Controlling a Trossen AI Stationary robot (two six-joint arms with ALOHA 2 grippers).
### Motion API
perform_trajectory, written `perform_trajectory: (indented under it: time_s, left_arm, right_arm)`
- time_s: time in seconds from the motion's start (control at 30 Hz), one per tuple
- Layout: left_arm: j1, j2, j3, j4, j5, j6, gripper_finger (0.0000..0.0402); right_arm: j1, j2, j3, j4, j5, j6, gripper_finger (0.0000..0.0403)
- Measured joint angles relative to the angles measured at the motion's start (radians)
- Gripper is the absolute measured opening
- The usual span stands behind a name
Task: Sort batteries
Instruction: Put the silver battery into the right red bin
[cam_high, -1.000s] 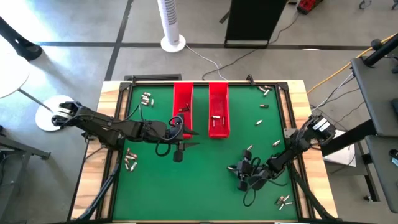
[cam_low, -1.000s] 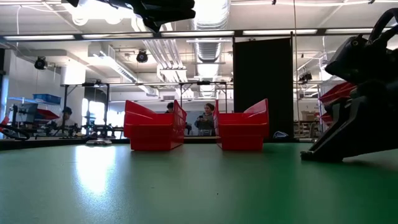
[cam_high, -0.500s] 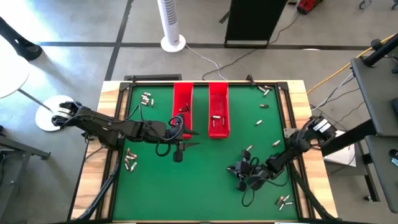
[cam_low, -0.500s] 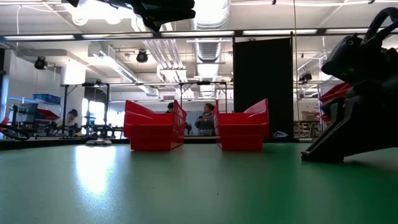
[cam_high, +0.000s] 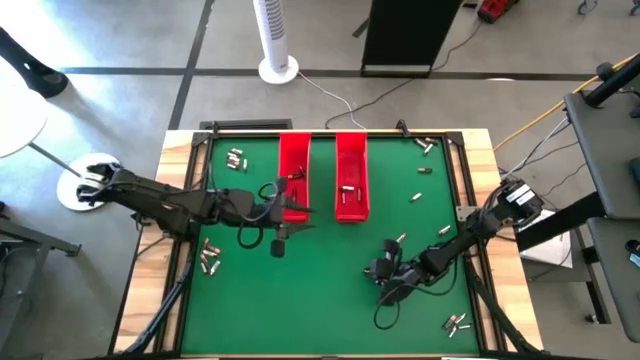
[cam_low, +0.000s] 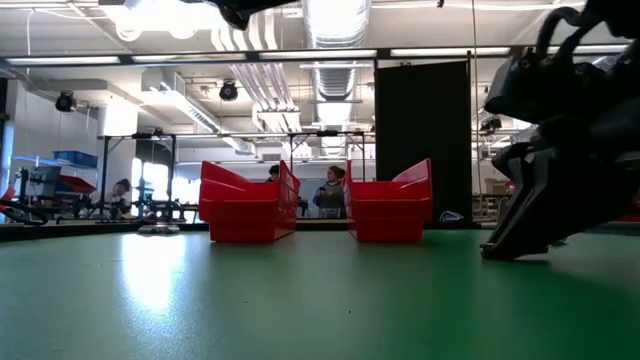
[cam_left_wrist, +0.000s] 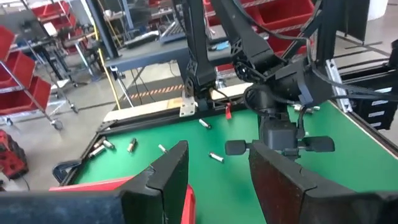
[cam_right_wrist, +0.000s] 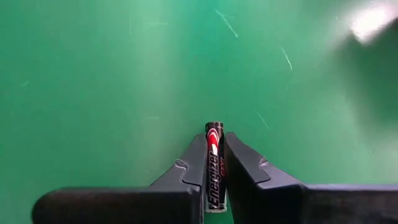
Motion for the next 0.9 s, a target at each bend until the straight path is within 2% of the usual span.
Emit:
perform_trajectory:
  time_s: [0.17,0.3,0.53,0.9]
  left_arm:
    - [-0.002,-0.072,-0.076,0.025,0.001,0.014,0.0149]
    - [-0.002,-0.133,-0.137,0.112,0.001,0.022,0.0149]
    - [-0.002,-0.201,-0.17,0.125,0.001,0.003,0.0149]
    - [-0.002,-0.218,-0.171,0.07,0.001,-0.001,0.0149]
  right_arm:
    - [-0.045,-0.004,0.065,-0.097,-0.079,-0.043,0.0028]
    - [-0.082,-0.001,0.122,-0.145,-0.125,-0.104,0.0028]
    - [-0.162,0.003,0.276,-0.238,-0.23,-0.248,0.0028]
    - [-0.313,0.001,0.553,-0.596,-0.231,-0.515,0.0028]
